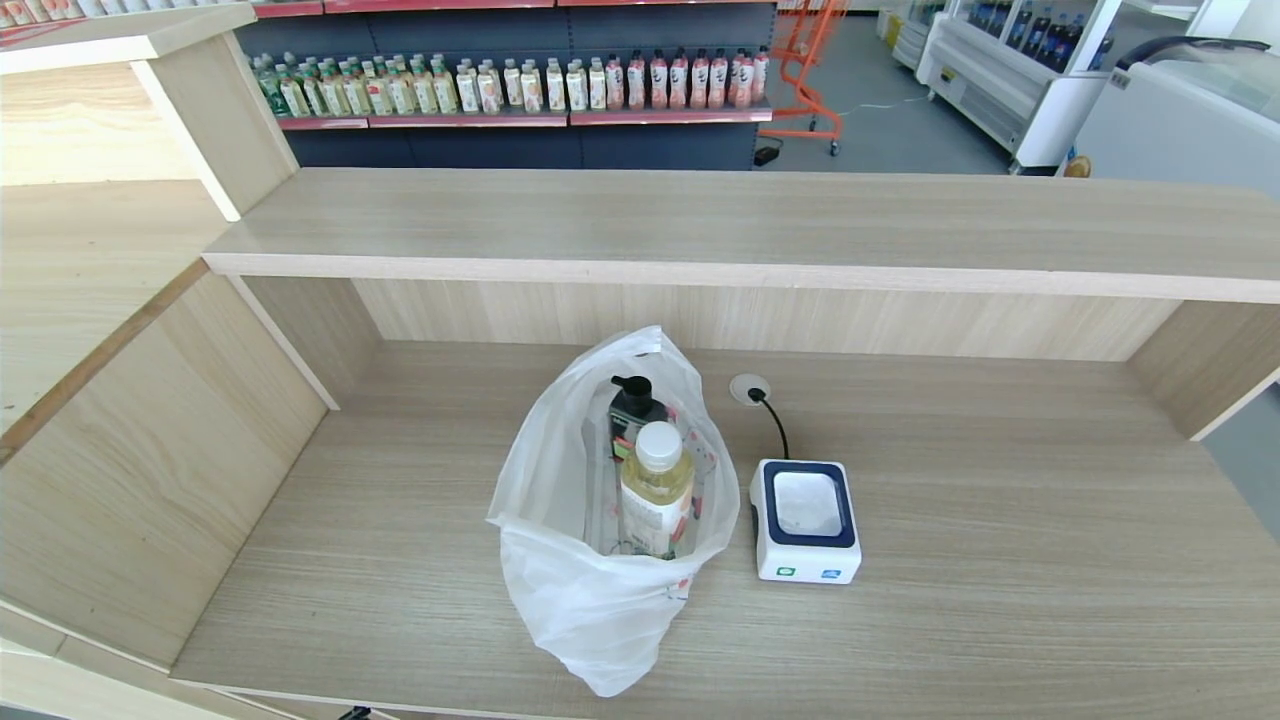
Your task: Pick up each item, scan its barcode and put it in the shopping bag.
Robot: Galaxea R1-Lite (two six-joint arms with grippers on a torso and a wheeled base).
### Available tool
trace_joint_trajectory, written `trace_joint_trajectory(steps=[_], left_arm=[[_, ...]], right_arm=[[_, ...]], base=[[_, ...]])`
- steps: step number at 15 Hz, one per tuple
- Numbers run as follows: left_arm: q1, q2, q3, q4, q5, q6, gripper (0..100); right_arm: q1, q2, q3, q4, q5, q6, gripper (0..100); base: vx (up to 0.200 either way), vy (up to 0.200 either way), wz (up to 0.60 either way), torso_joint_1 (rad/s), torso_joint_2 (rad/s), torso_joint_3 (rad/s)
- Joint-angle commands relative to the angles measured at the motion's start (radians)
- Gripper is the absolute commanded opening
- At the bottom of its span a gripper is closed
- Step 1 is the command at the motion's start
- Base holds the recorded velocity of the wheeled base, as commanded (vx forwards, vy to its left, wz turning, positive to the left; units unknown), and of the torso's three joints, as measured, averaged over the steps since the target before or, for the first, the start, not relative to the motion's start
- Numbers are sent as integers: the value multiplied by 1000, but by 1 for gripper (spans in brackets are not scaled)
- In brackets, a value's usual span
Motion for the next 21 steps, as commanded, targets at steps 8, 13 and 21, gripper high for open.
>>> trace_joint_trajectory(steps=[8,13,21], left_arm=[[0,0,0,0,0,1,100],[0,3,0,0,0,11,100],[0,1,0,0,0,8,100]], right_arm=[[0,-8,0,1,-7,33,0],[0,-8,0,1,-7,33,0],[0,-8,0,3,-7,33,0]], base=[[0,0,0,0,0,0],[120,-120,0,1,2,1],[0,0,0,0,0,0]])
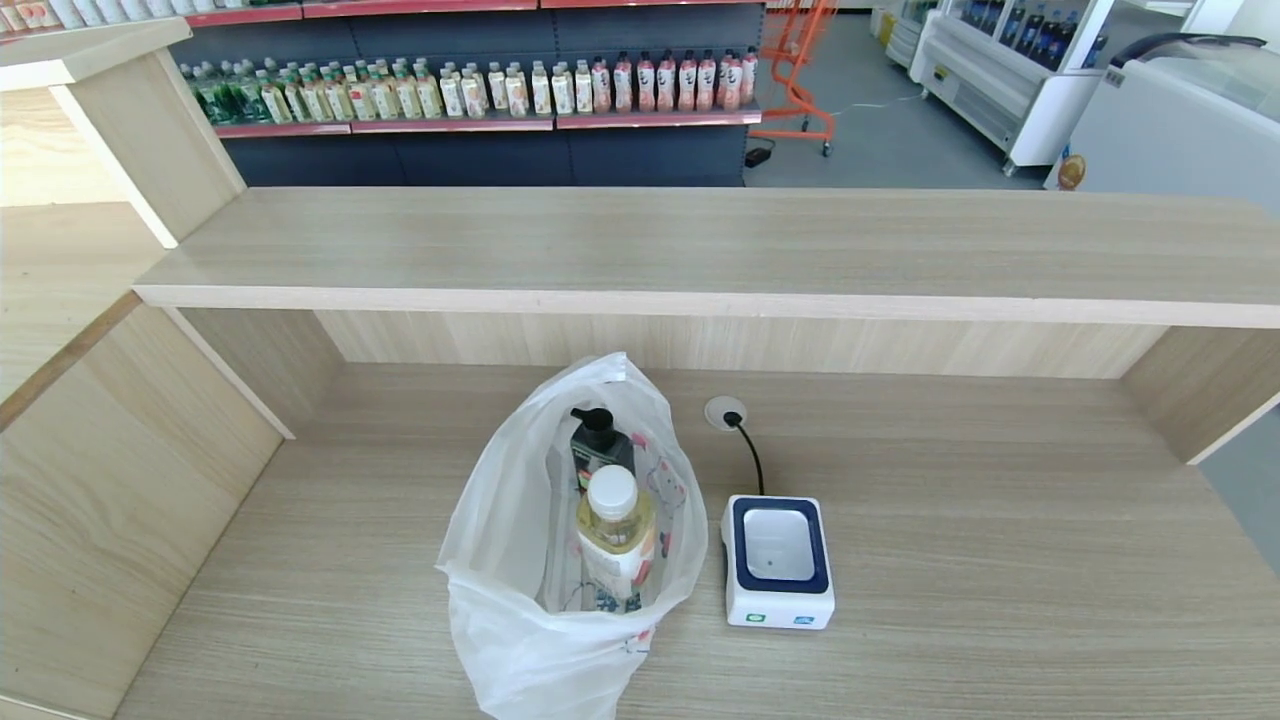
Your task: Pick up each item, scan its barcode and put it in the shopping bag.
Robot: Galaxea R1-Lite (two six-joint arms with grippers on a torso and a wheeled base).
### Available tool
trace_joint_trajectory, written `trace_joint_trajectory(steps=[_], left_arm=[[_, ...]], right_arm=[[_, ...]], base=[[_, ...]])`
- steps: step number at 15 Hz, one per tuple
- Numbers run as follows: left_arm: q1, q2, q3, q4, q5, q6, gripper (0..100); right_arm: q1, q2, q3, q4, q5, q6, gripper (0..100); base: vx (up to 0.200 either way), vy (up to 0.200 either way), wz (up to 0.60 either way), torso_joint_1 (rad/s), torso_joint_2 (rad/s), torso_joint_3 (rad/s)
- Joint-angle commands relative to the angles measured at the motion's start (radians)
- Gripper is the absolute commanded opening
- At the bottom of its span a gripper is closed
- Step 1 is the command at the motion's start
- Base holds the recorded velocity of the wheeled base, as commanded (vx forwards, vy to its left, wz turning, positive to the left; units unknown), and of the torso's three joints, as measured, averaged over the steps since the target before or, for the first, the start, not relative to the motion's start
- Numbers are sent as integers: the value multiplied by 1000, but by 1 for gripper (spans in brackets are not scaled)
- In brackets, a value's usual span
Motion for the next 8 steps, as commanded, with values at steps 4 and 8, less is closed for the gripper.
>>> trace_joint_trajectory(steps=[4,8], left_arm=[[-1,0,0,0,1,0,100],[-1,0,0,0,1,0,100]], right_arm=[[0,4,0,-2,1,-2,0],[0,4,0,-2,2,-22,0]], base=[[0,0,0,0,0,0],[0,0,0,0,0,0]])
